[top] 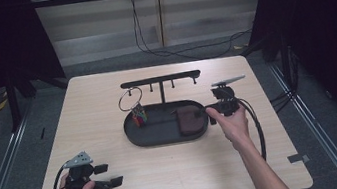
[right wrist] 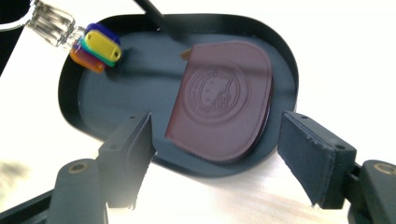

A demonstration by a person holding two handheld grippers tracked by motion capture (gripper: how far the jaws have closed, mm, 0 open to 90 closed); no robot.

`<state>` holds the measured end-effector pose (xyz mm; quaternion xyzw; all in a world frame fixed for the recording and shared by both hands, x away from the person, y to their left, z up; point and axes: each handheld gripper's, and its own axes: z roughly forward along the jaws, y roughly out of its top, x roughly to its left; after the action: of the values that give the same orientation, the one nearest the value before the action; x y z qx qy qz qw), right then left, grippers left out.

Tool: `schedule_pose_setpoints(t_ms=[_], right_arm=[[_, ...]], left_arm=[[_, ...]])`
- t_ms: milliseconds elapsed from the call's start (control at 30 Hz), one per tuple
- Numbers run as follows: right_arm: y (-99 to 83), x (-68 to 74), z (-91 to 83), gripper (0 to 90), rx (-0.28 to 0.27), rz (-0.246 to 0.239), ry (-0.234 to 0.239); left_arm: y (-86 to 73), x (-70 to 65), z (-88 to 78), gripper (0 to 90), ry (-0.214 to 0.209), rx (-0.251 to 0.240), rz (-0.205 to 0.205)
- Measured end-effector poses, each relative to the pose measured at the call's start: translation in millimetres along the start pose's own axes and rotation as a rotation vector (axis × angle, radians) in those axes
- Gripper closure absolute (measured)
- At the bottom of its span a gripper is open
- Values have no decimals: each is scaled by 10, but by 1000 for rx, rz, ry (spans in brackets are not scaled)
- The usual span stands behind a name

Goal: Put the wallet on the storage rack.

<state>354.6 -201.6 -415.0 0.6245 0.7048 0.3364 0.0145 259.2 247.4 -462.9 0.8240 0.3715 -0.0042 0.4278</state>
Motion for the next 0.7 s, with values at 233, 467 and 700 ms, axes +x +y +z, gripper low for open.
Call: schedule_pose_setpoints(t_ms=[233, 467, 700], right_arm=[[-210, -119, -53, 264, -23, -10, 2], [-426, -125, -161, 269, -66, -39, 17], [-706, -168, -279, 278, -103, -62, 5]], left_arm=[[7, 8, 8, 177, 3, 2, -2], [13, 3, 12, 177, 14, 12, 15], [11, 15, 7, 177, 15, 6, 3]])
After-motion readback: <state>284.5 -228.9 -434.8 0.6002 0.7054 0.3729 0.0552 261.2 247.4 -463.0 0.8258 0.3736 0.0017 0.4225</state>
